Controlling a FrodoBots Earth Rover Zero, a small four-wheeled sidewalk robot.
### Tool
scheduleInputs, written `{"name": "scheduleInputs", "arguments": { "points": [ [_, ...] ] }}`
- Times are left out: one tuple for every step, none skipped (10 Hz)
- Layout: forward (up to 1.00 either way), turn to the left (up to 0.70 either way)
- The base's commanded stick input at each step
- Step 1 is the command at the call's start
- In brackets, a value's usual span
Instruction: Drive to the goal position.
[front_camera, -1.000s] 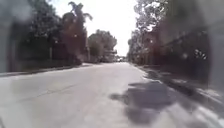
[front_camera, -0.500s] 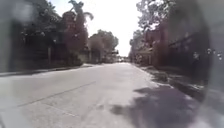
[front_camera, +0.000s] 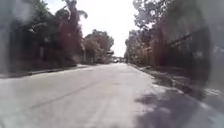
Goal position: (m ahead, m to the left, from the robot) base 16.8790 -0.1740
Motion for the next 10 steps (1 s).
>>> {"name": "scheduleInputs", "arguments": {
  "points": [
    [0.95, 0.00],
    [0.95, 0.00],
    [0.95, 0.00],
    [0.95, 0.00],
    [0.94, 0.00],
    [0.94, 0.00],
    [0.94, 0.00],
    [0.96, -0.01],
    [1.00, -0.39],
    [1.00, -0.40]
  ]
}}
